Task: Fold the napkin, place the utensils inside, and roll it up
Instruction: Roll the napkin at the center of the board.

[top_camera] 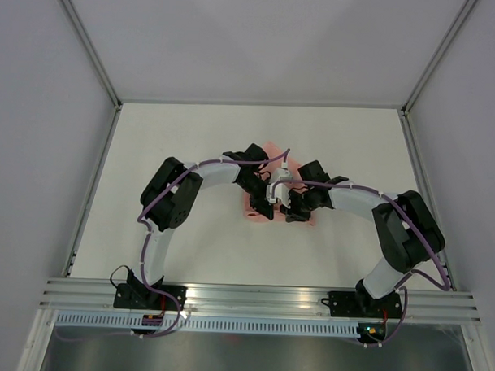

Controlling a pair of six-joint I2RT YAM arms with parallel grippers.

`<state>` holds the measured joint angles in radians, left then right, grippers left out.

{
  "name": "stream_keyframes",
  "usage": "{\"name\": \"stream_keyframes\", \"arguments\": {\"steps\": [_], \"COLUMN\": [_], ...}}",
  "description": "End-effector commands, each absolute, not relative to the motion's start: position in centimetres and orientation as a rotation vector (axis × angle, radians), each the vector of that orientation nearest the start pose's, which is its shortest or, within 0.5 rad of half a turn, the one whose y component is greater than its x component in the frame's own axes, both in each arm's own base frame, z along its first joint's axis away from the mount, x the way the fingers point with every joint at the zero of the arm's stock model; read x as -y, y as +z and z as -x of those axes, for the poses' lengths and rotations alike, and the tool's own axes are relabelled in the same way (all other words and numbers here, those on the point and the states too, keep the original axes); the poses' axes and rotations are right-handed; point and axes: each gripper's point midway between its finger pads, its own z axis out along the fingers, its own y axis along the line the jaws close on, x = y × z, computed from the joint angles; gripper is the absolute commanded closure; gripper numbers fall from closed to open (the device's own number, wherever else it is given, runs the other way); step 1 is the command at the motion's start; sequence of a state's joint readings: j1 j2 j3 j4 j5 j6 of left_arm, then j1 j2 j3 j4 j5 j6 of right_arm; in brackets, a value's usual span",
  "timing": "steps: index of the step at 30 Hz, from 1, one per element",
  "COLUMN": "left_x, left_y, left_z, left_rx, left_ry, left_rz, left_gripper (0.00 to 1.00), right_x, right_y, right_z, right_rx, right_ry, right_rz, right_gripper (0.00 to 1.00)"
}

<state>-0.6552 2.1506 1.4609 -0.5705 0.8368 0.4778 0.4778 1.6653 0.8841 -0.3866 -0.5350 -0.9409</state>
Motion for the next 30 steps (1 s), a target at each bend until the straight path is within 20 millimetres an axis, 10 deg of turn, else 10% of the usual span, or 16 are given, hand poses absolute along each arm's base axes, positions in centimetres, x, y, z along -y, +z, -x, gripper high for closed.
{"name": "stream_keyframes", "arguments": {"steps": [1, 30], "left_x": [33.9, 34.9], "left_y": [-0.4, 4.9], "left_z": [-25.4, -30.5], "left_rx": [-2.211, -2.099], "left_ry": [-1.183, -1.22], "left_rz": [-1.623, -1.119], "left_gripper": [0.98, 0.71], "right_x": [-20.5, -18.5], "right_y": [1.8, -0.4], "right_z": [-27.4, -26.1], "right_rx": [-1.85, -2.17], "right_ry": [0.542, 1.038], "right_rz": [1.801, 1.768], "right_gripper": [0.9, 1.0]}}
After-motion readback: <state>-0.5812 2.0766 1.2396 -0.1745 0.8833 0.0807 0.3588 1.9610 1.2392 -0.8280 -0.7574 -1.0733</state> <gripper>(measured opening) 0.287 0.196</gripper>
